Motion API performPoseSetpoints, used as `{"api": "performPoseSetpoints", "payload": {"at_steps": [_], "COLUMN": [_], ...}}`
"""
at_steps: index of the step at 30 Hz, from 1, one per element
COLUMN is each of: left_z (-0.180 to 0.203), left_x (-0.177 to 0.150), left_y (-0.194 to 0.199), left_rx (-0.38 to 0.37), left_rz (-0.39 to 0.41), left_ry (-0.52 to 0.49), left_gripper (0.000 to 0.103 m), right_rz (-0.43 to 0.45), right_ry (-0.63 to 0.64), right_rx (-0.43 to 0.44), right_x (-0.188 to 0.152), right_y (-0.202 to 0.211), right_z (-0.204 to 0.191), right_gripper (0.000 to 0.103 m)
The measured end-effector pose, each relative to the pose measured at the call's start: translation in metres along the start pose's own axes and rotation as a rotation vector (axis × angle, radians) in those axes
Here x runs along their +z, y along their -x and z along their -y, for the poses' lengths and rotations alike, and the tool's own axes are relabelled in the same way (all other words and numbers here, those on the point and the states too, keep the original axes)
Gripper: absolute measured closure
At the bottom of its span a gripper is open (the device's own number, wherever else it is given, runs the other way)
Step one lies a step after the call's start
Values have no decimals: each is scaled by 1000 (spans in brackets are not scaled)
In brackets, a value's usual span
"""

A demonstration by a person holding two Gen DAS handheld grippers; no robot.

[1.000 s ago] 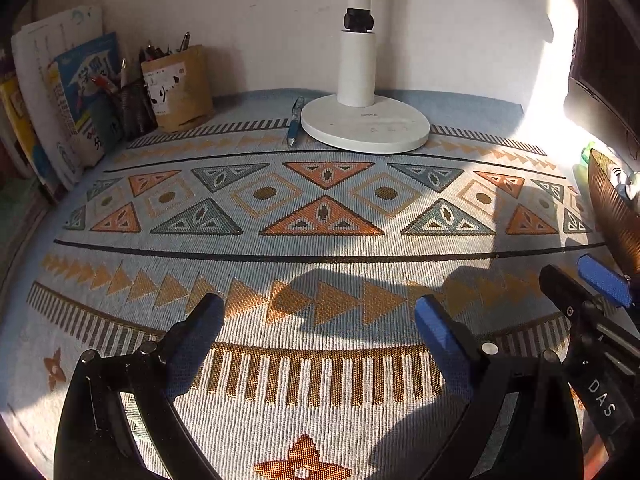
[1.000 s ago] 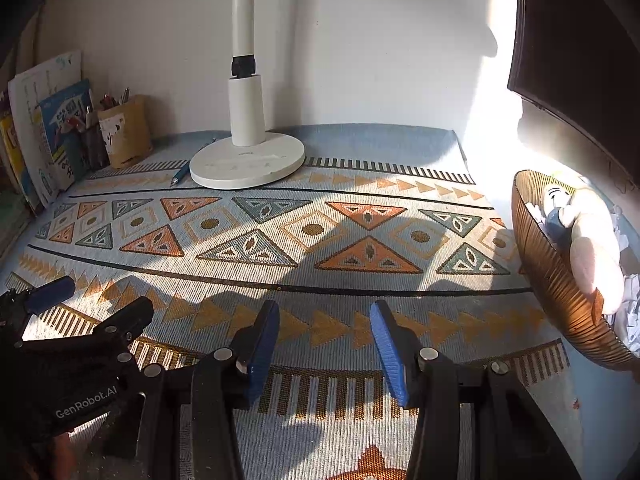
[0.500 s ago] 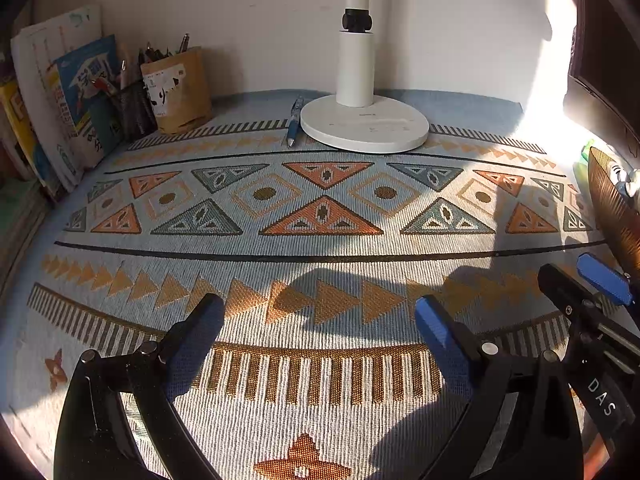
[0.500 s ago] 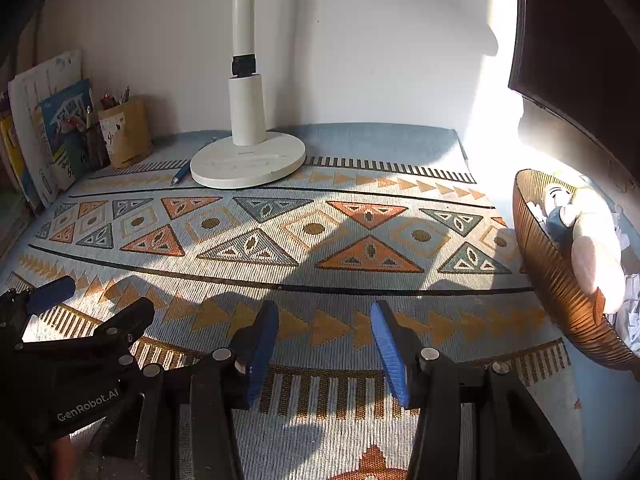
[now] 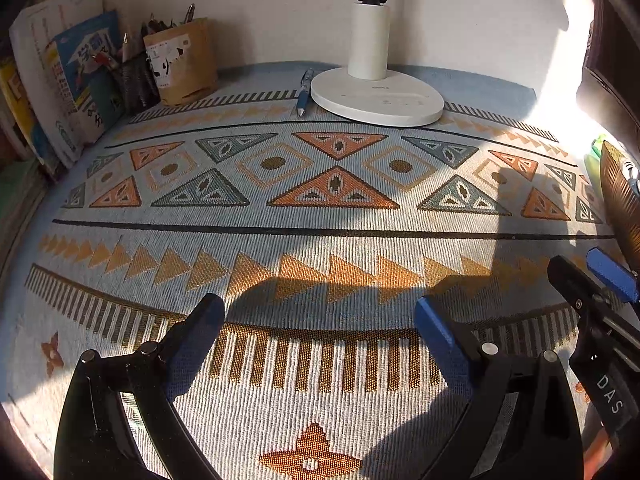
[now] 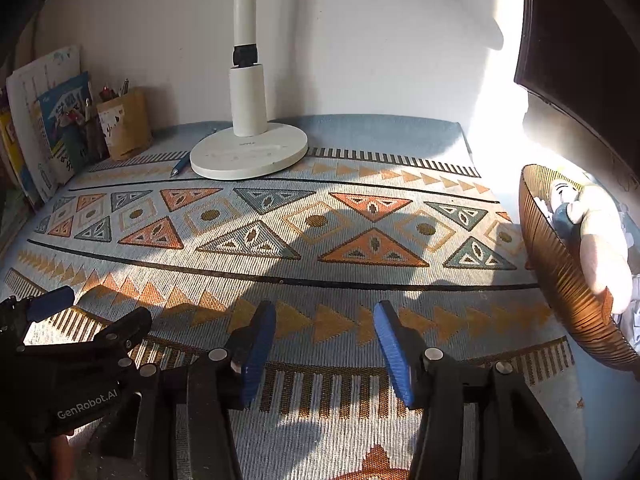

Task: Organize objects

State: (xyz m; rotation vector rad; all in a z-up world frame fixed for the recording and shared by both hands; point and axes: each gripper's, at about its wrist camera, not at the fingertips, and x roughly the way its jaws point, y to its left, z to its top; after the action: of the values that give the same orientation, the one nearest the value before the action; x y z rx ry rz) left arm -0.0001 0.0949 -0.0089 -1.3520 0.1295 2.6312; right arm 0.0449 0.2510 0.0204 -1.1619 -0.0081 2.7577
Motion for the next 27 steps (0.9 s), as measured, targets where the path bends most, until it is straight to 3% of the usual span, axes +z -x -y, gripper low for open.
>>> {"api": "performPoseSetpoints", "payload": {"at_steps": [10, 15, 20, 27], "left_z": [-1, -1, -2, -2], "left_x": [-5, -5, -5, -5], "left_y": [4, 4, 4, 4], "left_rx": [3, 8, 7, 7], "left_rz": [-6, -1, 2, 5], "left_ry": [7, 14, 13, 11], "left_gripper": [0, 0, 0, 0], "right_rz": [-60, -133, -175, -152], "right_ry": [10, -26, -79, -60], "right_rx": [17, 42, 14, 23], "right_x": [-1, -1, -3, -9], "right_y": [-11, -23, -29, -26], "right_z": [1, 7, 17, 19], "right_gripper": [52, 36, 1, 0]}}
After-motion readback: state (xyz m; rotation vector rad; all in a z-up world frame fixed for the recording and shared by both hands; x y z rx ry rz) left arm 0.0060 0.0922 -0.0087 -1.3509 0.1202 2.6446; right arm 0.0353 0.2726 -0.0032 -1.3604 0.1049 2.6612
